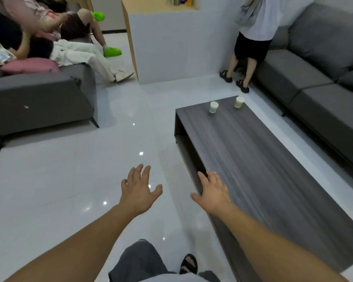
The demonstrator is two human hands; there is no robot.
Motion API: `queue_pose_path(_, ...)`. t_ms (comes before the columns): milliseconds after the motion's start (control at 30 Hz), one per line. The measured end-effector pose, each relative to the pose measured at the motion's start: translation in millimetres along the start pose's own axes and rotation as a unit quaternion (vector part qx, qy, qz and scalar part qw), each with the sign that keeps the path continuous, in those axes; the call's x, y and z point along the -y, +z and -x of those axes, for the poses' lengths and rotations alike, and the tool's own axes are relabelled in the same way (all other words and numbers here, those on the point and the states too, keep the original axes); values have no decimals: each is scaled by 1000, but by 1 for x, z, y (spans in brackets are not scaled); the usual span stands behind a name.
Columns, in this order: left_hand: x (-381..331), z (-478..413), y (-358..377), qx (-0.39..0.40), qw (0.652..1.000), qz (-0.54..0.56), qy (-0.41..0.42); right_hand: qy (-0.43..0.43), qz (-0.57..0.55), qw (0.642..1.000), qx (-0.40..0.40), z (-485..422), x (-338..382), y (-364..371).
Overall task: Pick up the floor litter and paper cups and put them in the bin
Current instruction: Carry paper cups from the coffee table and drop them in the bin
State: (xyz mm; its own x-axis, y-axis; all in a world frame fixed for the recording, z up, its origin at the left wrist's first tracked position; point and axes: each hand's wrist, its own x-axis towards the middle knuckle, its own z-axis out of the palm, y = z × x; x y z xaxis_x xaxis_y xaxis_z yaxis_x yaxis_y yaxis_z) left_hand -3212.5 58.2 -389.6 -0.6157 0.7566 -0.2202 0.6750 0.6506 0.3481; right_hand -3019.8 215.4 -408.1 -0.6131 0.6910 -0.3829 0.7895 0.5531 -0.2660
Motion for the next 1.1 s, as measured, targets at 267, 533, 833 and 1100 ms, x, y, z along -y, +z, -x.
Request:
queue_pose_path(267, -18, -183, -13, 13, 999, 6, 33, 20, -9, 1000, -8, -159, -4, -54)
queue_pose_path(533, -45, -368, -56, 21, 995, -4, 96, 103, -25, 994, -3, -293, -16, -110)
queue_pose_path(833, -103, -529, -52, 75, 987, -31, 140, 147, -53, 987, 24, -449, -61, -151)
queue_pose_path(1100, -180, -680, -7, 145, 978, -3, 153, 135, -28, 990, 37, -637, -142, -191)
